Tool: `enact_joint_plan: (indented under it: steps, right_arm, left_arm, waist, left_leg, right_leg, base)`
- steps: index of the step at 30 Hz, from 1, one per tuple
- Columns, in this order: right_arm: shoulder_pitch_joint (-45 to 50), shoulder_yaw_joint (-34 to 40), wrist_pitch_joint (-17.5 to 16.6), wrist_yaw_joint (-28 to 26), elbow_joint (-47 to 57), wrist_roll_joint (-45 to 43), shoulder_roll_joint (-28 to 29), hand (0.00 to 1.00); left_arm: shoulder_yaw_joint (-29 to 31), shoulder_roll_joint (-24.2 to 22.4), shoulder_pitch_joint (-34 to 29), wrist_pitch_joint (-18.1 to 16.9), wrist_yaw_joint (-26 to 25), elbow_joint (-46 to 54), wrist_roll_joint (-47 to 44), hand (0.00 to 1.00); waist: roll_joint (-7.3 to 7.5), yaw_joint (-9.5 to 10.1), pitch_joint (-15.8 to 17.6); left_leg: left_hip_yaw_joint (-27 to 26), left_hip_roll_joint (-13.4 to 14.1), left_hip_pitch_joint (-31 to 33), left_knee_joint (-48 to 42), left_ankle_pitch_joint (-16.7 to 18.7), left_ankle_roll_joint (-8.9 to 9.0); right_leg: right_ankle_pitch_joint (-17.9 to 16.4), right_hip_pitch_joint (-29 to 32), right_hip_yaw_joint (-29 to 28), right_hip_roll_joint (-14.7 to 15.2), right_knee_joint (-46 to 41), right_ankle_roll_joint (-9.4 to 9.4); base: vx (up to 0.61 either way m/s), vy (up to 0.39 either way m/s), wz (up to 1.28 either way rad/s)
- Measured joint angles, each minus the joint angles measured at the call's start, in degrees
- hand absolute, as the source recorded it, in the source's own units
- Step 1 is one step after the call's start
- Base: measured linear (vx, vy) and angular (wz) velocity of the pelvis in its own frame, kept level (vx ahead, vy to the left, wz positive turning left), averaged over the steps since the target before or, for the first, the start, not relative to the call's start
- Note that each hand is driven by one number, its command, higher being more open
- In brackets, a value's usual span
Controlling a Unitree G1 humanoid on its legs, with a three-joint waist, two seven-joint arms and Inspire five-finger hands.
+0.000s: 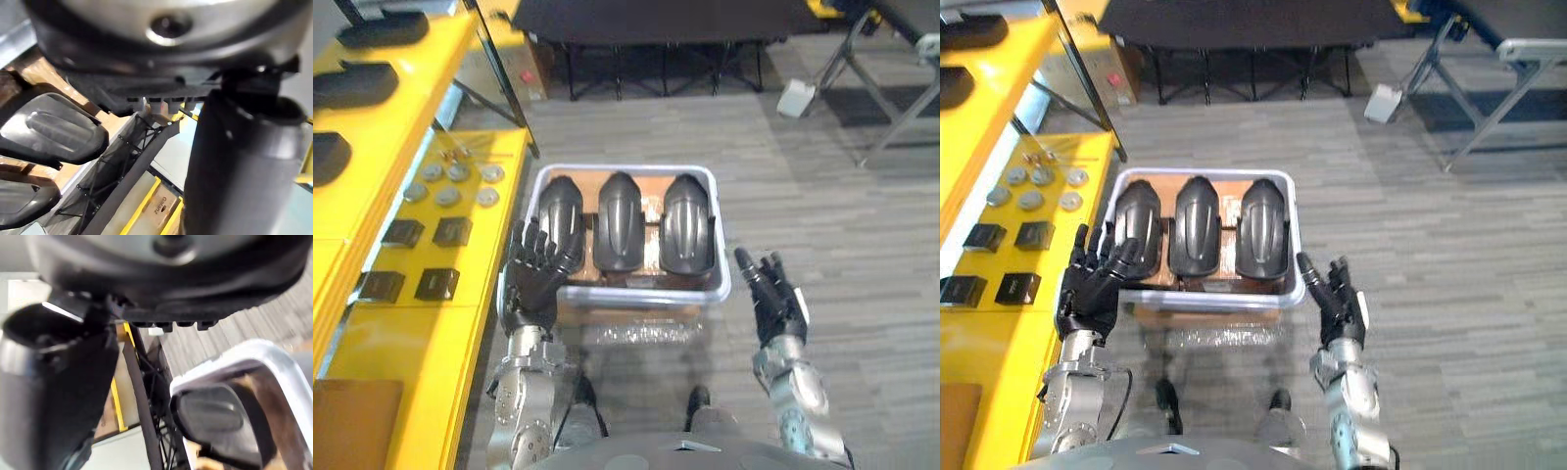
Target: Walk over and take three plastic housings, then place them on the shelf
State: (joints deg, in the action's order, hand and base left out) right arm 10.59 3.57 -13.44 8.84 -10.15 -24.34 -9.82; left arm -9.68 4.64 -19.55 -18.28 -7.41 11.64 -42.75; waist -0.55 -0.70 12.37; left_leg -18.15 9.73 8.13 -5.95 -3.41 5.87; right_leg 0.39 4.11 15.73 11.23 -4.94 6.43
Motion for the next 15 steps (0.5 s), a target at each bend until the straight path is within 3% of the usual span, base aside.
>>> enact_joint_plan:
  steps: [4, 8, 11, 15]
  right_arm:
    - [-5.2, 6.3, -0.9, 6.4, -3.8, 3.4, -0.1, 1.0]
    - [-13.1, 10.1, -0.7, 10.1, -7.8, 3.8, -6.3, 1.0]
    - [-18.4, 10.6, 0.5, 10.2, -10.6, 3.9, -9.4, 1.0]
    - [-23.0, 10.2, 3.4, 8.8, -16.0, 6.2, -11.9, 1.0]
  left_arm:
    - [-0.8, 1.1, 4.3, 0.0, 0.4, -0.1, 0.5, 1.0]
    - [-0.7, 2.2, 6.8, 0.0, -2.1, -0.1, 4.3, 1.0]
    - [-0.5, 3.5, 7.0, 0.8, -6.3, -0.4, 7.7, 1.0]
    - [-0.5, 4.5, 7.1, 1.1, -7.4, -2.0, 9.6, 1.0]
  waist:
    - [0.06, -0.13, 3.7]
    - [-0.28, 0.5, 6.6]
    - [-0.24, 1.21, 8.0]
    - [-0.29, 2.24, 8.9]
  left_leg:
    - [2.9, 0.6, 4.7, -4.6, 0.7, -0.71]
    - [4.3, 1.2, 7.7, -7.2, 1.0, -1.05]
    - [4.2, 1.8, 8.1, -8.0, 1.3, -0.94]
    - [4.4, 2.0, 8.5, -8.3, 1.3, -1.0]
  right_leg:
    - [0.1, 0.8, 2.1, -0.1, -0.9, -0.09]
    - [0.8, 1.8, 2.6, -0.7, -0.8, -0.46]
    - [1.0, 1.9, 2.1, -1.2, -0.5, -0.64]
    - [1.3, 1.8, 2.1, -1.5, 0.0, -0.82]
  base:
    - [-0.05, 0.022, 0.29]
    - [-0.05, 0.022, 0.11]
    - [-0.04, 0.017, -0.05]
    - [0.0, 0.004, 0.0]
